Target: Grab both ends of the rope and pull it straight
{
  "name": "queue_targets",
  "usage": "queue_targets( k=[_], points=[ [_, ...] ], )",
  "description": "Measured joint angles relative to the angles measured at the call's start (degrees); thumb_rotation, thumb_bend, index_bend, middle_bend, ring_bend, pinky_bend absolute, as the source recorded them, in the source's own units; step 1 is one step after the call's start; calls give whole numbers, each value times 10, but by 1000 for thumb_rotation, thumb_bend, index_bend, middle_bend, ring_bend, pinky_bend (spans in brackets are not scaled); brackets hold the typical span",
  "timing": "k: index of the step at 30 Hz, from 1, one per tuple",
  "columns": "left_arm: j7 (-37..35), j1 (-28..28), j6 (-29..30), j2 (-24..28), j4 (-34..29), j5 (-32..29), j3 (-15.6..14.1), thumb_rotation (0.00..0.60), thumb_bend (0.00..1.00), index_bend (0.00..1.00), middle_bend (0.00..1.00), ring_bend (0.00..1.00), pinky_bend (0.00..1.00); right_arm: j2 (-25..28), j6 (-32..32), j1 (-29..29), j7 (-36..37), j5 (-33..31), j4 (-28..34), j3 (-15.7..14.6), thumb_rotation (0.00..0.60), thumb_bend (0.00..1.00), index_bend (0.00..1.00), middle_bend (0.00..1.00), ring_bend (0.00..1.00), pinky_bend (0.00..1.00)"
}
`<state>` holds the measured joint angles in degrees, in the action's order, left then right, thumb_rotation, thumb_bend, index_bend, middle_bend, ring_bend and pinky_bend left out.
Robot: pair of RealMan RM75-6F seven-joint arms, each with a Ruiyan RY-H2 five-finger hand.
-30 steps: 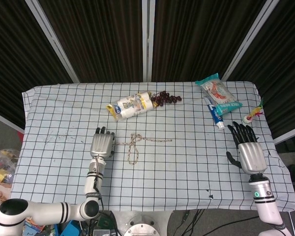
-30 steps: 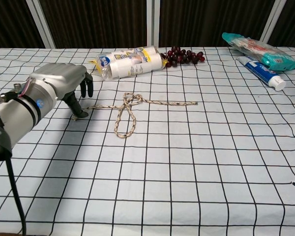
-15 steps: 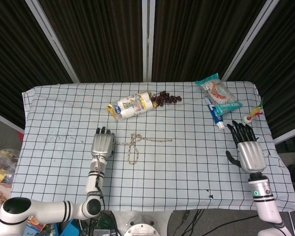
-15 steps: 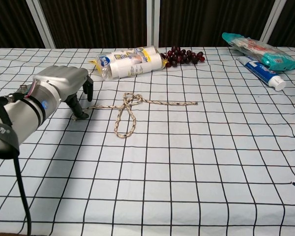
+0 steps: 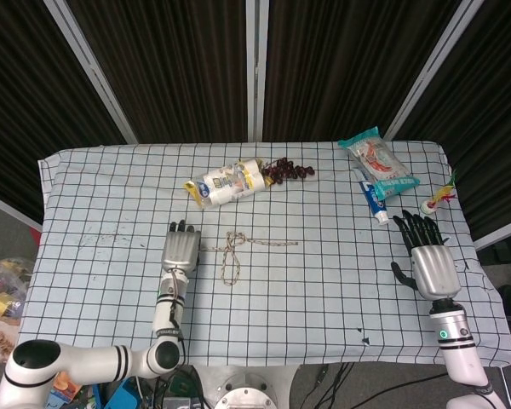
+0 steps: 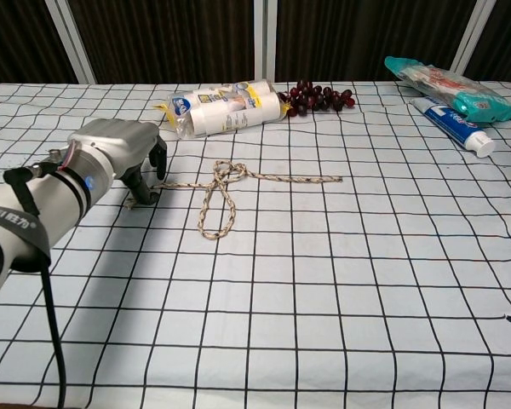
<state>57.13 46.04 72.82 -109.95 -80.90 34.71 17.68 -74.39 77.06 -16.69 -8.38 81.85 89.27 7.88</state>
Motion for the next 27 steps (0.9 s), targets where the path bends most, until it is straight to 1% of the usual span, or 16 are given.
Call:
queue_targets(
  k=[8, 19, 27],
  points=[
    [1, 1, 3, 2, -4, -9, -1, 600, 314, 483, 286, 105, 146, -4, 0, -1, 4, -2, -7, 0, 600, 259, 0, 0, 0, 0],
    [3, 4, 4, -3, 6, -21, -2, 600, 345, 505, 295, 105, 142, -5, 0, -1, 7, -5, -10, 0, 600, 259, 0, 0, 0, 0],
    [5, 5, 11, -1, -7, -24, 0, 600, 345, 504, 296, 105, 147, -7, -2, -2, 7, -8, -13, 1, 600, 259, 0, 0, 0, 0]
  ],
)
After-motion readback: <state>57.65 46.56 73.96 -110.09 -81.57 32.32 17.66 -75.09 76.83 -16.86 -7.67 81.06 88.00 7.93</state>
